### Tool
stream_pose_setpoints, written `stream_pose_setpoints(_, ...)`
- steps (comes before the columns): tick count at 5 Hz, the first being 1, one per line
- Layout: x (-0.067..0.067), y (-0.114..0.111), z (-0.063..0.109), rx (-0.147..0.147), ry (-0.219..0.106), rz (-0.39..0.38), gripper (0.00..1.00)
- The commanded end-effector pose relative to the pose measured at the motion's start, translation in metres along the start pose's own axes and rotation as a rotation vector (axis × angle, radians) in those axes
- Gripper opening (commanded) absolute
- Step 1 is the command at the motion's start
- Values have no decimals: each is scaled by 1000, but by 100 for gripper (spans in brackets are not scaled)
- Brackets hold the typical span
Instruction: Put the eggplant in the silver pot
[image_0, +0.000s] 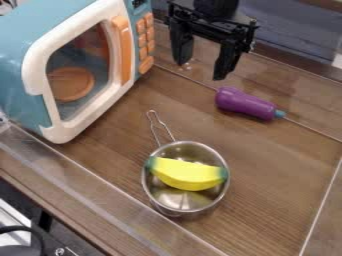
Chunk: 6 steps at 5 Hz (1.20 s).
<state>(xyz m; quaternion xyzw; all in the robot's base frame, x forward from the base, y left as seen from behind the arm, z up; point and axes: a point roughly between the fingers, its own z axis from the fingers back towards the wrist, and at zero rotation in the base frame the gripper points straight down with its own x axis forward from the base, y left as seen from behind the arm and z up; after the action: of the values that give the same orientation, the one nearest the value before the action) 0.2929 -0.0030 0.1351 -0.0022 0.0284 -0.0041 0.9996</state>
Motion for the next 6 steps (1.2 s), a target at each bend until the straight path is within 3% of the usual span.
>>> stream_pose_setpoints(1, 2, -18, -29, 2, 63, -157, 100)
stream_pose_setpoints(2, 18, -52, -50, 11, 66, -407, 100)
stream_pose_setpoints(4, 56, -22, -50, 93, 2, -572, 100)
stream_pose_setpoints(6, 83, -47, -46, 148, -8, -661, 100)
